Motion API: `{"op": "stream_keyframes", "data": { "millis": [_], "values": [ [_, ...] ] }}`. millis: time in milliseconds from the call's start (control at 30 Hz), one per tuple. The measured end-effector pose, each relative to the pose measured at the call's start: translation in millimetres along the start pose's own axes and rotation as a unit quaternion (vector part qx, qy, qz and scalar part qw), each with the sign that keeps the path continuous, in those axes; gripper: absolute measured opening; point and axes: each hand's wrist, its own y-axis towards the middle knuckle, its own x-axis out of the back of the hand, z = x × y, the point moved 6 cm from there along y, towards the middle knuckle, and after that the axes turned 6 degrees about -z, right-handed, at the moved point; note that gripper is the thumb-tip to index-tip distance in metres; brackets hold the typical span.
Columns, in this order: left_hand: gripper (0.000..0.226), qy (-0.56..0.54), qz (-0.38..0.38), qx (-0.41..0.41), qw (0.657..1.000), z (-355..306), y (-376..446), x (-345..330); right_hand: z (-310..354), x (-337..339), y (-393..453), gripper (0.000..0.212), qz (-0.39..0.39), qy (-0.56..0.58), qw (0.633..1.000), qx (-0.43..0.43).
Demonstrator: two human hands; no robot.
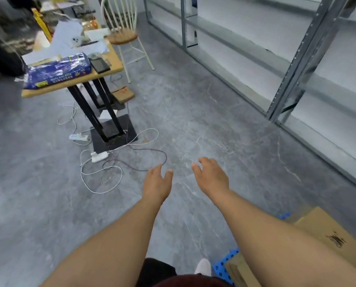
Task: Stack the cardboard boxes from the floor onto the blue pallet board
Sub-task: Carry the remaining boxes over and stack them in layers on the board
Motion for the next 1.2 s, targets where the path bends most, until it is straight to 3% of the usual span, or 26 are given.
{"op": "stream_keyframes", "data": {
  "millis": [400,767,1200],
  "values": [
    [0.063,0.003,-0.003,0.014,1.000,-43.0,181.5,-5.2,52.1,-28.0,171.9,0.045,0.023,-0.025,0.999,-0.009],
    [0.063,-0.020,0.007,-0.025,0.999,-112.4,407.5,36.6,164.2,-30.9,367.2,0.049,-0.008,-0.017,1.000,-0.020],
    [0.061,-0.031,0.019,0.006,0.999,-147.4,563.7,35.2,211.3,-52.2,526.6,0.049,0.018,-0.047,0.999,-0.014]
  ]
}}
